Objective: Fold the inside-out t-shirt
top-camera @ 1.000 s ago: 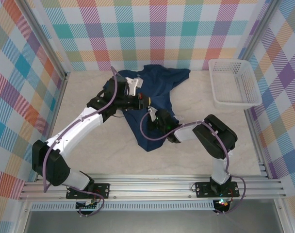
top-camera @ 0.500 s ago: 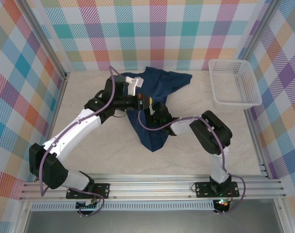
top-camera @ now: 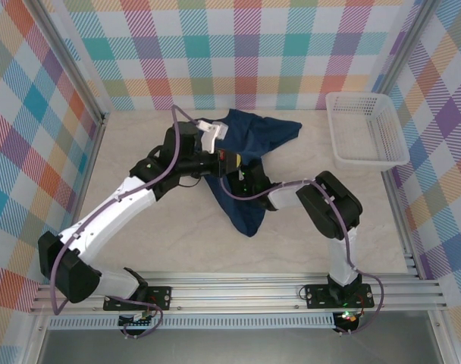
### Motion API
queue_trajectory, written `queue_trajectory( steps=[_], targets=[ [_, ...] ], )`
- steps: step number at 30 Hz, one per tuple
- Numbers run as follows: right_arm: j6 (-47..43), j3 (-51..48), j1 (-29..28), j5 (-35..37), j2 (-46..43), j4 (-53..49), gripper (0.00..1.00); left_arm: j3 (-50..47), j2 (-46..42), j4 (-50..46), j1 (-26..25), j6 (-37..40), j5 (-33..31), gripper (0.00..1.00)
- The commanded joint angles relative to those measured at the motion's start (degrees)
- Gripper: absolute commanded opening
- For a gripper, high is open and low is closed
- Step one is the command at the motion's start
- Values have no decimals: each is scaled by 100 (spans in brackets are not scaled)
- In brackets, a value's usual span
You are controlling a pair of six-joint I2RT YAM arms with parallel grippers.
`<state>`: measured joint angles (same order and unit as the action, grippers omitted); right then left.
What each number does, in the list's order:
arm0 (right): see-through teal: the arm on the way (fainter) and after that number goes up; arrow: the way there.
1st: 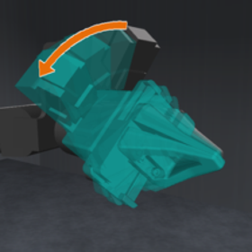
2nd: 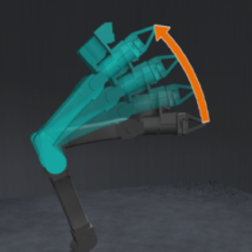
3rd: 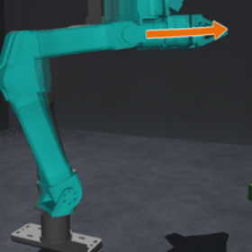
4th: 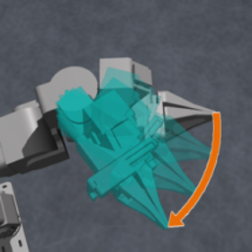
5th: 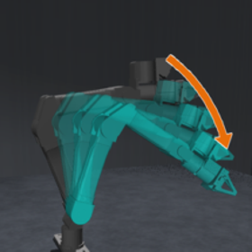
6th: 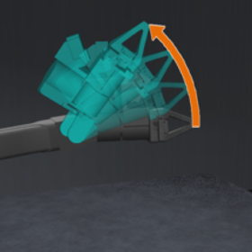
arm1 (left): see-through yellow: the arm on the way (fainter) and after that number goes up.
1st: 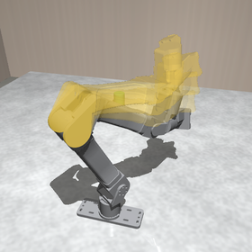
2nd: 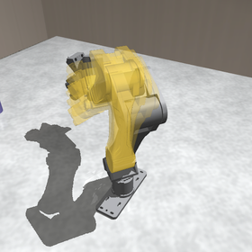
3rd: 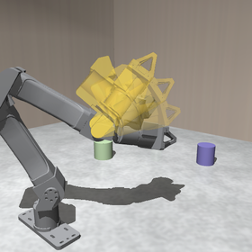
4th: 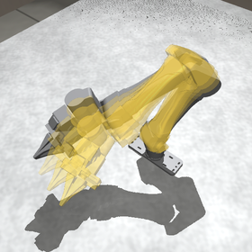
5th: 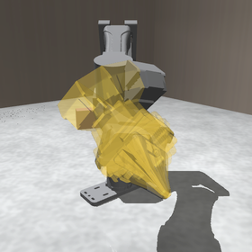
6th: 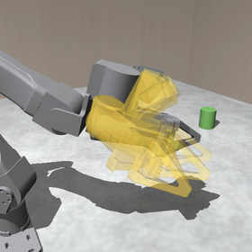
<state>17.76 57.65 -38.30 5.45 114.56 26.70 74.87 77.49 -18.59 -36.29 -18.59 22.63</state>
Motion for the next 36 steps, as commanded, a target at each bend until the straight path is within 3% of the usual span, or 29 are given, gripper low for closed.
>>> queue_trajectory(
  steps=[1,4,7,11,14,24,36],
  targets=[
    [347,-361,171,-799,-308,726,19,-168,-362,-116,-36,130,-659,0],
    [384,-570,218,-973,-354,1101,21,-279,-509,-98,-27,136,-790,0],
    [552,-495,262,-1043,-272,1157,23,-340,-585,72,-27,162,-441,0],
    [833,157,237,-522,-72,50,23,-360,-628,701,-44,64,516,0],
    [858,699,158,-60,125,-755,24,-216,-597,1061,-79,-103,845,0],
    [736,1870,13,584,628,-2098,36,485,-476,1453,-141,-186,936,0],
    [489,2987,-38,744,1151,-3768,49,1441,-349,1015,-140,375,697,0]
  ],
)
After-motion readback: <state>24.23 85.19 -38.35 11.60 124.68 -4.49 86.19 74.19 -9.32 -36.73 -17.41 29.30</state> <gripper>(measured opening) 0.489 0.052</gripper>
